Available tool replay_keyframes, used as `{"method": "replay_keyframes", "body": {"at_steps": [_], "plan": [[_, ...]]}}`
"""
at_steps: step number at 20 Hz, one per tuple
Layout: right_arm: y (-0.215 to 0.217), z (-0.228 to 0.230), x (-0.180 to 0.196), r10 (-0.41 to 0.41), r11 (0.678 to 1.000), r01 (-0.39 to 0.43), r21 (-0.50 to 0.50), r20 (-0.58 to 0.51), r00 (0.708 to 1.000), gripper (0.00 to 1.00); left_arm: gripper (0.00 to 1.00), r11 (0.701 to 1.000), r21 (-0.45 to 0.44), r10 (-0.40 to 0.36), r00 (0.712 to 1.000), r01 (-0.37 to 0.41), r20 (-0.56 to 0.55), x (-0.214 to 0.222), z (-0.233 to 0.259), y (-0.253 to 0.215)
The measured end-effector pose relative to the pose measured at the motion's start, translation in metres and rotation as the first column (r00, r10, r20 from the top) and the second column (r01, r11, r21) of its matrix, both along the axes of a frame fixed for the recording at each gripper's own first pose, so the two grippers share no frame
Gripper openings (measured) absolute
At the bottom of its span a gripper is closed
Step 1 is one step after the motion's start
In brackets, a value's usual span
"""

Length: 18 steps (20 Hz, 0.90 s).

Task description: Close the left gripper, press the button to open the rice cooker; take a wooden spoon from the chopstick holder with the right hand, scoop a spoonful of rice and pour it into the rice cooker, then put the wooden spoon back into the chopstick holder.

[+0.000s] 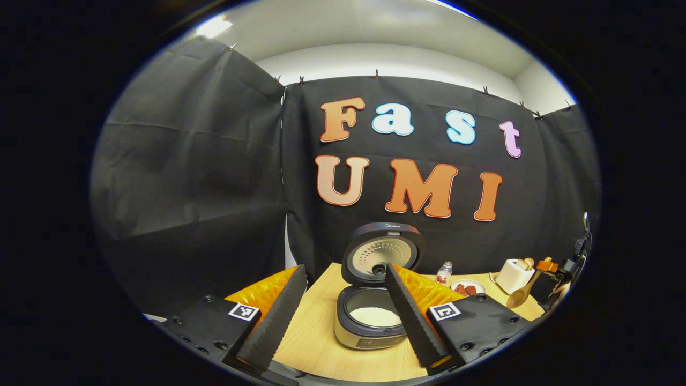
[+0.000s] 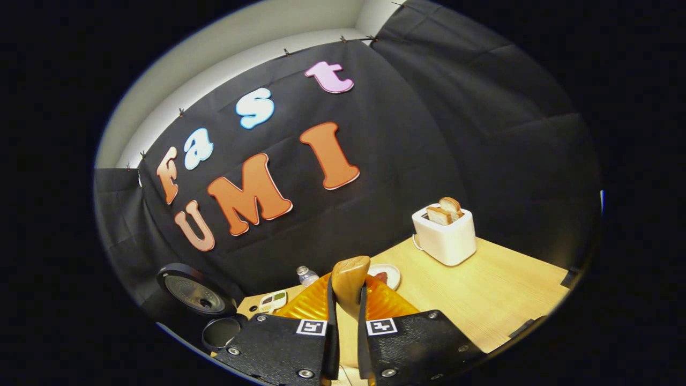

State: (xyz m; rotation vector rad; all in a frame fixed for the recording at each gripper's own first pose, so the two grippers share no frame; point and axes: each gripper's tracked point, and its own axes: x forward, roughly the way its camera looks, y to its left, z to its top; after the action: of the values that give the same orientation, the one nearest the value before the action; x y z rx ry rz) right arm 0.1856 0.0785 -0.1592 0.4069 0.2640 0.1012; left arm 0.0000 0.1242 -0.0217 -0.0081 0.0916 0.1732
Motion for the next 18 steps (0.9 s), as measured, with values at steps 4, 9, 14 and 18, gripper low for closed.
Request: {"method": "replay_keyframes", "body": {"at_steps": [4, 9, 14, 18], "plan": [[-0.010, -0.044, 0.009, -0.006, 1.000, 0.007, 0.012, -0.061, 0.998, 0.13, 0.99, 0.999, 0.040, 0.022, 0.999, -0.021, -0.040, 0.002, -0.015, -0.010], [-0.010, -0.089, 0.013, 0.006, 0.998, 0.003, 0.066, -0.125, 0.992, 0.13, 0.98, 0.998, 0.056, 0.004, 0.999, -0.001, -0.051, 0.007, -0.025, -0.033], [-0.015, -0.115, 0.013, 0.012, 0.995, 0.004, 0.100, -0.160, 0.987, 0.13, 1.00, 0.999, 0.052, 0.002, 0.999, 0.000, -0.051, 0.013, -0.027, -0.037], [-0.033, -0.120, 0.011, -0.016, 0.990, 0.042, 0.137, -0.186, 0.982, 0.19, 1.00, 0.999, 0.050, 0.007, 0.999, -0.005, -0.047, 0.016, -0.027, -0.037]]}}
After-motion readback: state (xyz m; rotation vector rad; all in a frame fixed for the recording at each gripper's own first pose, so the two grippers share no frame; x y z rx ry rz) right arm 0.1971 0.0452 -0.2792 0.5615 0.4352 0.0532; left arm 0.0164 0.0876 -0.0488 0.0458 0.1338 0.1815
